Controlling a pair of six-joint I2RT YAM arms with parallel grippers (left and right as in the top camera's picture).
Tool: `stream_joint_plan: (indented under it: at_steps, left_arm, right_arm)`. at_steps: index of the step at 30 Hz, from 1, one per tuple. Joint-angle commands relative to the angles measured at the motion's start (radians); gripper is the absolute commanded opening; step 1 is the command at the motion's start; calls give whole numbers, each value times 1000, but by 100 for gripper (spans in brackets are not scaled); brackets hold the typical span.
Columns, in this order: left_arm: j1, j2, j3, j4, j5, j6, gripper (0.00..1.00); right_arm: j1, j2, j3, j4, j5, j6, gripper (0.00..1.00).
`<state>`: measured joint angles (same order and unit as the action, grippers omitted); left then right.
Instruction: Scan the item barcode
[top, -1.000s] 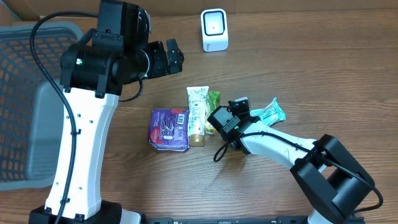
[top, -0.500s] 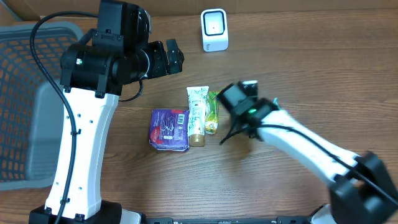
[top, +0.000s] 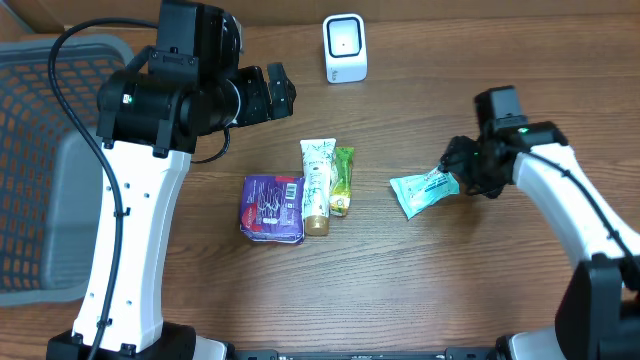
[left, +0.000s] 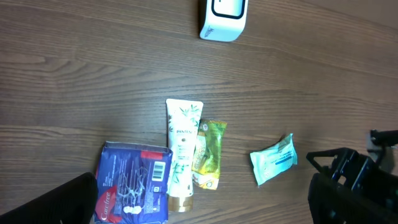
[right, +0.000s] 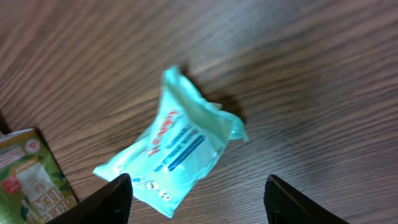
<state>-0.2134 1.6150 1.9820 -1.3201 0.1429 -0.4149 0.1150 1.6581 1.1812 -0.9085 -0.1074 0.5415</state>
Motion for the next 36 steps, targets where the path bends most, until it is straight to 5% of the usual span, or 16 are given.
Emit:
stream_joint_plan:
  at_steps: [1,13,22,31,33,36]
  left_arm:
    - [5,-6,-3,0,3,19,100]
    - [5,-6,-3,0,4,19,99]
    - [5,-6,-3,0,4,19,100]
    - [5,-6,-3,0,3,19,100]
    - [5,-6,-3,0,4,19,99]
    - [5,-6,-3,0,4,19,100]
  right_arm:
    - [-56,72,-17,11,-160,-76,68]
    - [-70,231,-37,151,-156,-258,73]
    - [-69,298,-84,214,-221,-258,68]
    - [-69,298,-125,302,-262,-169,32]
    - [-69,298,-141,314,-212,-137,8]
    - [-70,296,-145,295,-160,-122,4]
